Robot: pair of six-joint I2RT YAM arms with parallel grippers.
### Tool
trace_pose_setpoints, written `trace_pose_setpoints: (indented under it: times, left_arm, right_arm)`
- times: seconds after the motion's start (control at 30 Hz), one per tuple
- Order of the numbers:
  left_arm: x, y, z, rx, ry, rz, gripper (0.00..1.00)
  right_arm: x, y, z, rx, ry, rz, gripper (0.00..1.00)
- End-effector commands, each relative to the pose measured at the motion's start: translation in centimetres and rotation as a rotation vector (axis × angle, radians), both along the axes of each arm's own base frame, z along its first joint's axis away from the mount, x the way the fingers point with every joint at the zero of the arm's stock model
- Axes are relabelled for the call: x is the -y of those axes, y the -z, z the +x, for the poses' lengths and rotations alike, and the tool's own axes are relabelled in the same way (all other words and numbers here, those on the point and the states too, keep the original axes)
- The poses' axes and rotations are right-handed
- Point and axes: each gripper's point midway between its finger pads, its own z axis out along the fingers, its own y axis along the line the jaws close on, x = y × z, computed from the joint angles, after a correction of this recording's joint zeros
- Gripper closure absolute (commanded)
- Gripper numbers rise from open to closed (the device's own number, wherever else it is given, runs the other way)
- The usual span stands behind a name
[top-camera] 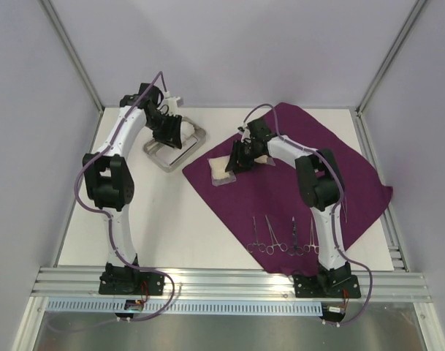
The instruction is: Prepare the surgical pack
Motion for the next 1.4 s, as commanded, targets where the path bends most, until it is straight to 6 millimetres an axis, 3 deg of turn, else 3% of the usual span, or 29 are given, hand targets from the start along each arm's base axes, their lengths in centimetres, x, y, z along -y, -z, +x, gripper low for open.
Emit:
trace_pose_setpoints:
  times: [0.0,0.07,0.17,0.2,0.3,0.33,0.37,0.4,0.5,0.53,0.7,0.87,0.97,1.2,1.3,1.37]
  left_arm:
    - [1.3,-1.4,-1.3,-0.005,0.027,-0.049,0.54]
    - [1.7,-1.0,-1.7,-0.019,0.042,-0.052,0.53]
    - [2.8,-1.5,-2.4,-0.040,0.066,-0.119,0.51]
    - [3.1,-1.8,-2.7,-0.048,0.076,-0.139,0.48]
    - [4.3,-3.3,-3.5,-0.050,0.121,-0.220,0.40]
    - [4.9,-3.9,-3.7,-0.050,0.143,-0.261,0.38]
    - [5.1,-4.2,-3.9,-0.048,0.160,-0.281,0.36]
    - [5.7,-4.9,-4.3,-0.055,0.178,-0.321,0.35]
    - [6.5,-6.2,-4.6,-0.050,0.197,-0.386,0.30]
    - [7.1,-7.0,-4.7,-0.052,0.212,-0.435,0.28]
    - [8.9,-10.3,-4.6,-0.048,0.244,-0.600,0.23]
    - [10.2,-14.3,-5.3,-0.020,0.318,-0.772,0.23]
    - [10.4,-15.4,-6.2,0.003,0.356,-0.819,0.23]
    - [10.3,-13.9,-5.4,-0.019,0.299,-0.790,0.24]
    - [10.5,-14.5,-5.4,-0.008,0.307,-0.801,0.38]
    - [10.5,-15.1,-5.8,-0.006,0.318,-0.820,0.63]
  right_arm:
    - [-0.8,-0.8,1.3,0.044,0.004,0.030,0.68]
    - [-1.0,-1.2,1.3,0.052,-0.007,0.046,0.78]
    - [-1.6,-4.0,1.3,0.123,-0.054,0.093,0.97]
    - [-1.8,-6.6,1.4,0.185,-0.069,0.113,0.99]
    - [-1.8,-9.9,1.0,0.330,-0.109,0.124,1.00]
    - [-1.7,-12.9,0.7,0.406,-0.115,0.149,1.00]
    - [-1.6,-13.7,0.5,0.457,-0.121,0.162,1.00]
    - [-1.5,-16.1,0.1,0.512,-0.120,0.184,1.00]
    - [-1.3,-17.8,-0.8,0.582,-0.131,0.198,1.00]
    - [-1.2,-19.3,-1.0,0.620,-0.135,0.212,1.00]
    - [-2.7,-23.0,-2.7,0.714,-0.213,0.260,0.99]
    - [-3.2,-24.9,-3.0,0.748,-0.238,0.260,1.00]
    - [-3.4,-25.8,-3.1,0.760,-0.246,0.272,1.00]
    - [-4.9,-26.4,-3.9,0.755,-0.289,0.312,1.00]
    - [-5.3,-25.8,-3.9,0.728,-0.290,0.325,1.00]
    - [-5.5,-25.1,-3.5,0.707,-0.282,0.323,0.99]
